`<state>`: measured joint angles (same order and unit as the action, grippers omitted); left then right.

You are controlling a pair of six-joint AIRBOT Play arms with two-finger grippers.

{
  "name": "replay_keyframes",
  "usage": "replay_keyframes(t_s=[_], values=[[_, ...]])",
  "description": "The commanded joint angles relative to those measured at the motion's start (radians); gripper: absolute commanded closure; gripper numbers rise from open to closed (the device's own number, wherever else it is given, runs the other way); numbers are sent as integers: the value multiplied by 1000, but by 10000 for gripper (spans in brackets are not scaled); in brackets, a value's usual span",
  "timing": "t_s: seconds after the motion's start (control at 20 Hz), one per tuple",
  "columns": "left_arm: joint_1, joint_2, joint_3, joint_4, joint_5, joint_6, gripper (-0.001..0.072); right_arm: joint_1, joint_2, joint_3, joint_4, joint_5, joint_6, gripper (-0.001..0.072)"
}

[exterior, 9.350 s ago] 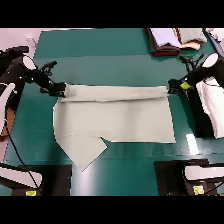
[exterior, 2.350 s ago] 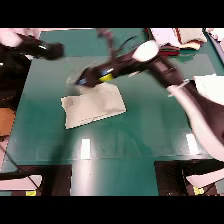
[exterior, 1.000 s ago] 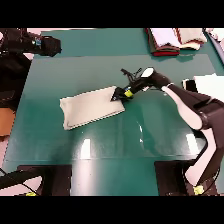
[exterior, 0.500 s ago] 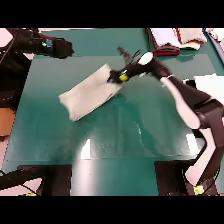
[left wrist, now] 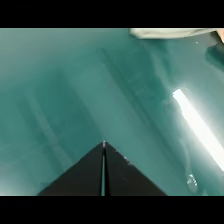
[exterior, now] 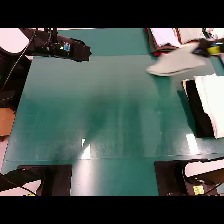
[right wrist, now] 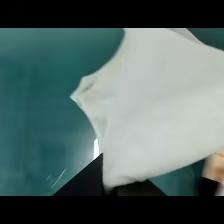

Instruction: Fold the shirts.

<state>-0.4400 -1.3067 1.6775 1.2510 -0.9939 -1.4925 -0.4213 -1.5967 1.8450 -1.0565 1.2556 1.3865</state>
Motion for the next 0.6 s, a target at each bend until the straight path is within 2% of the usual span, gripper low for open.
replay_keyframes(t_s=[0.0,0.25,0.55], values=[[-7,0,0,-3,18,-30,683,-232,38,1,1,-1,27,695],[-7,0,0,-3,18,-30,683,-298,40,19,88,-30,26,695],[-7,0,0,-3,13,-28,683,-257,67,240,95,-32,27,695]])
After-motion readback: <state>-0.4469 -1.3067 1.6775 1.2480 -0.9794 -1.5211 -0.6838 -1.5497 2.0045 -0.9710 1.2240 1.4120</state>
